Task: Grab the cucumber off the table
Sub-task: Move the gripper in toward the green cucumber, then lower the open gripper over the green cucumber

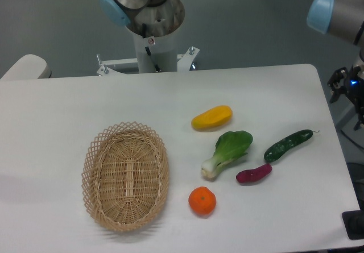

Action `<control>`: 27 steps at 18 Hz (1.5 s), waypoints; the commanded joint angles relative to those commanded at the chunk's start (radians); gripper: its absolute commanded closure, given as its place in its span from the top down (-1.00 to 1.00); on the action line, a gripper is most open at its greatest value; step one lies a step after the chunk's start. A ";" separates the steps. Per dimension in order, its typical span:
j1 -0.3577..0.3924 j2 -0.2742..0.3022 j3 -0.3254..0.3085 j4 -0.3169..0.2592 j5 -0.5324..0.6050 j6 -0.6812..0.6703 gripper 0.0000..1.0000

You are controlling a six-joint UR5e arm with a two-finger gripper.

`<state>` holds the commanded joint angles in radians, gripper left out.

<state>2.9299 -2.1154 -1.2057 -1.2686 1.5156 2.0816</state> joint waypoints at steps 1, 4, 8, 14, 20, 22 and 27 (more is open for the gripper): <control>0.000 0.000 -0.005 0.000 -0.003 -0.003 1.00; -0.002 0.002 -0.009 0.000 -0.003 -0.021 1.00; -0.011 0.003 -0.044 0.006 -0.006 -0.070 1.00; -0.040 0.011 -0.162 0.130 -0.002 -0.202 1.00; -0.054 -0.005 -0.242 0.199 0.006 -0.268 1.00; -0.054 -0.020 -0.256 0.212 0.006 -0.302 1.00; -0.066 -0.040 -0.319 0.282 0.008 -0.354 1.00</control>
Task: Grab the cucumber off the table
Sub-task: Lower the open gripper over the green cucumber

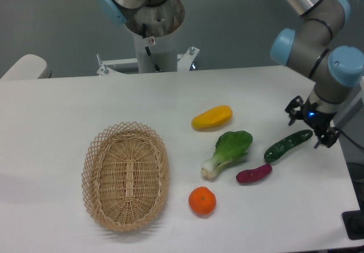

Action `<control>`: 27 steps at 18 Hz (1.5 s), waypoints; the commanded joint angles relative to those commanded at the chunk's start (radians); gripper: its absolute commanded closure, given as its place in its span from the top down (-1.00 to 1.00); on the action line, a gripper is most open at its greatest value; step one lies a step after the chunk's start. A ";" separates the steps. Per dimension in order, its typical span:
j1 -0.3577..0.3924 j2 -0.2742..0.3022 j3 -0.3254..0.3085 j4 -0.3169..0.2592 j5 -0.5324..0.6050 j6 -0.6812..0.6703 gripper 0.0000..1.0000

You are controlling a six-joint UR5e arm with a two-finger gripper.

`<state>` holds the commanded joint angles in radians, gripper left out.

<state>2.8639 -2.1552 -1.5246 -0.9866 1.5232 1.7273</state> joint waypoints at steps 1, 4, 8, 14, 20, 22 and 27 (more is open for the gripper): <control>0.000 -0.002 -0.018 0.023 0.002 -0.002 1.00; -0.002 -0.002 -0.029 0.036 0.058 -0.002 1.00; -0.011 -0.003 -0.045 0.034 0.080 -0.009 1.00; -0.029 -0.009 -0.069 0.069 0.078 -0.095 1.00; -0.029 -0.014 -0.082 0.100 0.078 -0.091 0.28; -0.029 -0.014 -0.080 0.100 0.078 -0.083 -0.20; -0.029 -0.009 -0.062 0.097 0.078 -0.075 -0.50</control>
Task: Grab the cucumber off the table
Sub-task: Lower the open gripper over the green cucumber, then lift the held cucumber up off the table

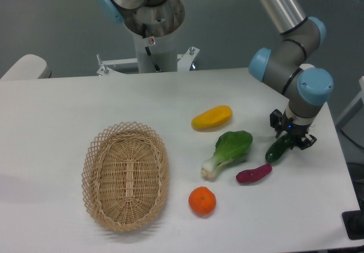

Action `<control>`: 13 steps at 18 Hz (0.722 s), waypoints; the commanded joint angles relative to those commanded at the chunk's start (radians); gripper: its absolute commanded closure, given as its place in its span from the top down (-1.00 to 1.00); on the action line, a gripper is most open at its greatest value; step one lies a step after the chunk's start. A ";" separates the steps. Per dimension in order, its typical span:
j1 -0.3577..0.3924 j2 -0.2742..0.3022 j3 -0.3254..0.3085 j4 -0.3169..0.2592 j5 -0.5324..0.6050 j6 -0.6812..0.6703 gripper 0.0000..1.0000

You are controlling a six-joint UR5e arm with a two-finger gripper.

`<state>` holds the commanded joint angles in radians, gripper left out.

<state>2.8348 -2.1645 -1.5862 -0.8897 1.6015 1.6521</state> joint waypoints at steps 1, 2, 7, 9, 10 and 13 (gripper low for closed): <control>0.000 0.002 0.006 -0.002 0.000 0.000 -0.50; 0.000 0.003 0.014 -0.002 0.000 0.002 -0.51; -0.003 0.044 0.084 -0.073 0.000 0.031 -0.51; -0.003 0.055 0.158 -0.185 0.000 0.052 -0.51; -0.005 0.058 0.198 -0.239 0.000 0.052 -0.51; -0.018 0.061 0.300 -0.353 0.000 0.073 -0.51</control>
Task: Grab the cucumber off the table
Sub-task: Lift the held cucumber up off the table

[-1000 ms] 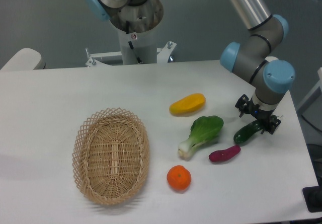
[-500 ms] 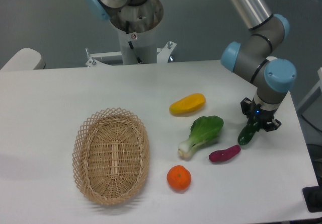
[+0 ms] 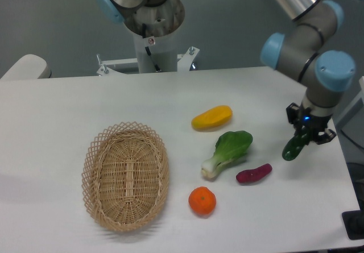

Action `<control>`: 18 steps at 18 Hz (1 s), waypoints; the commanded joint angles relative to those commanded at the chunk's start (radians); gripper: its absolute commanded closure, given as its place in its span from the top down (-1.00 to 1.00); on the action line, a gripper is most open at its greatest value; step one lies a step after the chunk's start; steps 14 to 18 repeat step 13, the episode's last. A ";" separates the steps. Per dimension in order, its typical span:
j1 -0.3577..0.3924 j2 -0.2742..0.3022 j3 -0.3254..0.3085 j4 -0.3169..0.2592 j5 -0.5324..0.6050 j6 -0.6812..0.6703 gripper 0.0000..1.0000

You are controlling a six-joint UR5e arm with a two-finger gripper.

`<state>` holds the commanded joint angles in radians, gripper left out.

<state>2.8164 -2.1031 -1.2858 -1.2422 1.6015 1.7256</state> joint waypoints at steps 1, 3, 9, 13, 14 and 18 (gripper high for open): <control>0.002 -0.002 0.025 -0.025 0.000 0.021 -0.51; 0.011 0.000 0.052 -0.051 -0.005 0.067 -0.51; 0.031 0.003 0.060 -0.052 -0.032 0.121 -0.51; 0.031 0.003 0.060 -0.052 -0.034 0.121 -0.51; 0.031 0.003 0.060 -0.052 -0.034 0.121 -0.51; 0.031 0.003 0.060 -0.052 -0.034 0.121 -0.51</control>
